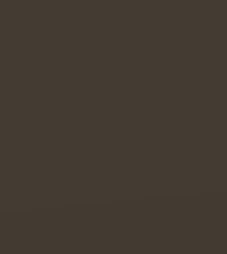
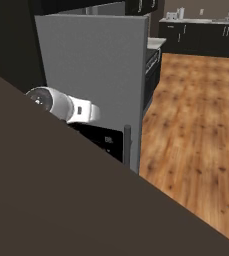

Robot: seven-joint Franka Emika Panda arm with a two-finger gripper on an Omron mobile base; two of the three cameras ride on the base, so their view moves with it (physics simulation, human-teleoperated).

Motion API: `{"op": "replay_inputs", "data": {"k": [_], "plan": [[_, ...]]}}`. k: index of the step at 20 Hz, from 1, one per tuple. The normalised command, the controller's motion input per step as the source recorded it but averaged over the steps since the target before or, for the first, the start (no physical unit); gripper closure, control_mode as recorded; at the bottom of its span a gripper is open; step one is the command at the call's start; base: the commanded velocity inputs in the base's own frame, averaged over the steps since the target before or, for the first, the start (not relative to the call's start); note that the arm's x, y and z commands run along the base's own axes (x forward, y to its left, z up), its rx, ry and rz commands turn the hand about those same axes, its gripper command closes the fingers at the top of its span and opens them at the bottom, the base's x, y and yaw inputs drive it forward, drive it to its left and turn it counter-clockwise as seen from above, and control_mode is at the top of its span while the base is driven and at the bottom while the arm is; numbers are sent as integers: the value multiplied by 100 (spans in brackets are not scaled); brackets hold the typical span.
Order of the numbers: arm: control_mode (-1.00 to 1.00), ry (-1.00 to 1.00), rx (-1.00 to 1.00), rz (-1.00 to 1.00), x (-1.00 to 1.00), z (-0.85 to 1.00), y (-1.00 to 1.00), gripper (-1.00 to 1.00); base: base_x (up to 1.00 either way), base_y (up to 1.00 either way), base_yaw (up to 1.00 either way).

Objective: Take the peach and shrimp from the second highest rack and move them to the highest rack where the carrot and sweet potato are located, to maximize freezer space. Close the freezer door after rearranging.

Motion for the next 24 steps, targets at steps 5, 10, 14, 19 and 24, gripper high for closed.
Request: {"op": "replay_inputs", "data": {"k": [5,10,14,19,24], "plan": [[-100,0,0,26,79,-30,0,-100,0,0,0],[-100,4,0,32,86,-32,0,-100,0,0,0],[-100,9,0,35,90,-29,0,-100,0,0,0],[-100,9,0,50,77,-32,19,-100,0,0,0],[-100,1,0,63,36,-40,42,-100,0,0,0]]}}
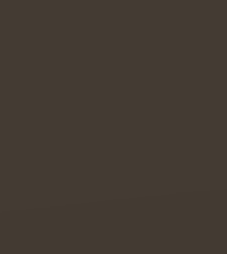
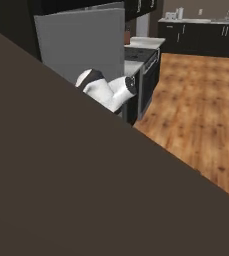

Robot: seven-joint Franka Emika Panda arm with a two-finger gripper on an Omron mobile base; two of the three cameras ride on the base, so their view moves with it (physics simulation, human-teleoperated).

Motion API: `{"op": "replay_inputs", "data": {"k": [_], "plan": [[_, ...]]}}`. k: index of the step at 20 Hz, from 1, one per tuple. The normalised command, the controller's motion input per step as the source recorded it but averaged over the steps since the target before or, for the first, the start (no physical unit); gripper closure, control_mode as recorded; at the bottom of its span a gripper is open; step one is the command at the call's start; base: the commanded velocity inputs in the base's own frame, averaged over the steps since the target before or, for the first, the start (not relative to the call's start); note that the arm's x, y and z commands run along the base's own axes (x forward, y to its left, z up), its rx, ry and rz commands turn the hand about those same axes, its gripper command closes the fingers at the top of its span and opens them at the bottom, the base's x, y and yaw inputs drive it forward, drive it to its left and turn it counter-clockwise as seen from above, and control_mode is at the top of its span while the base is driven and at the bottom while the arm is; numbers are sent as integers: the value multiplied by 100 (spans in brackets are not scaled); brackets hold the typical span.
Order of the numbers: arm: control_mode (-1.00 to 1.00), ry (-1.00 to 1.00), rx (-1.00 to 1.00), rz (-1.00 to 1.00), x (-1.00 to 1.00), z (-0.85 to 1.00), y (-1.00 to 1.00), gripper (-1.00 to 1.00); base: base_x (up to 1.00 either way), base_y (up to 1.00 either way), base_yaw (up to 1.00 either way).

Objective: Take the peach and shrimp from the second highest rack and move them to the highest rack where the carrot and sweet potato are located, to maximize freezer space. Close the freezer door after rearranging.

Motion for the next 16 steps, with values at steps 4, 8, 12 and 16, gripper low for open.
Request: {"op": "replay_inputs", "data": {"k": [4,8,12,16], "plan": [[-100,0,0,52,1,-34,60,-100,0,0,0],[-100,0,-2,53,-7,-20,68,-100,0,0,0],[-100,0,-4,53,-20,-18,72,-100,0,0,0],[-100,0,-2,40,-31,-17,61,-100,0,0,0]]}}
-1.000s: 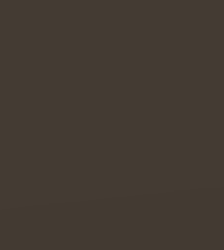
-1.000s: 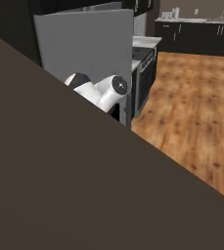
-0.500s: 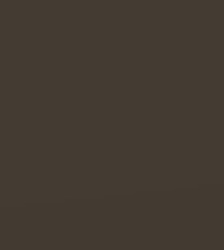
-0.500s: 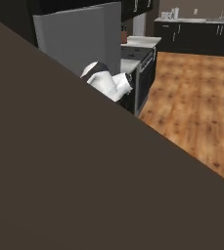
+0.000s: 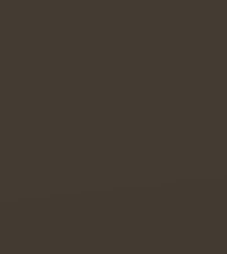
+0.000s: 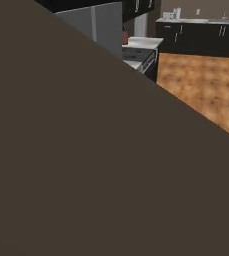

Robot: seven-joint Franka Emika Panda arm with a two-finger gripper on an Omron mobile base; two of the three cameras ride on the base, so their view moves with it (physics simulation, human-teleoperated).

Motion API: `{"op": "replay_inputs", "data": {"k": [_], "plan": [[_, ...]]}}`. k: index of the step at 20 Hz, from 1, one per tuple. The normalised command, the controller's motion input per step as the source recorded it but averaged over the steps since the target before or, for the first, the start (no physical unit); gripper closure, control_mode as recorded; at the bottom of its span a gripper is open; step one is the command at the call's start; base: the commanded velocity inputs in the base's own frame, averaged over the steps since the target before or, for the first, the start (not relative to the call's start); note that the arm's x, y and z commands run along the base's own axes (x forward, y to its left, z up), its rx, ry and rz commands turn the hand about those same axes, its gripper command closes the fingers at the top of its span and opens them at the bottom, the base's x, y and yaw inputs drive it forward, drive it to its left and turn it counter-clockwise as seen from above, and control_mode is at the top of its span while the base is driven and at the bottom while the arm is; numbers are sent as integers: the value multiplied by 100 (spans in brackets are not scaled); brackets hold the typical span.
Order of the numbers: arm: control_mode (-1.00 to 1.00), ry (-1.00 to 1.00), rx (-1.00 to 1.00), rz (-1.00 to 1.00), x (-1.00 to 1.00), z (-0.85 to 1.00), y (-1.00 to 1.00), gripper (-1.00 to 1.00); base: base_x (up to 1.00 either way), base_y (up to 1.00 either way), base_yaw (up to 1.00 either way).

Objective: Take the peach and shrimp from the second highest rack and move them to the highest rack where the carrot and sweet potato are located, to maximize freezer space. Close the freezer door after rearranging.

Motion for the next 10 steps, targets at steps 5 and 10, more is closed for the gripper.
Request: {"op": "replay_inputs", "data": {"k": [5,10], "plan": [[-100,-11,0,3,-65,-7,19,-100,0,0,0],[-100,-8,0,-5,-81,-1,4,-100,0,0,0]]}}
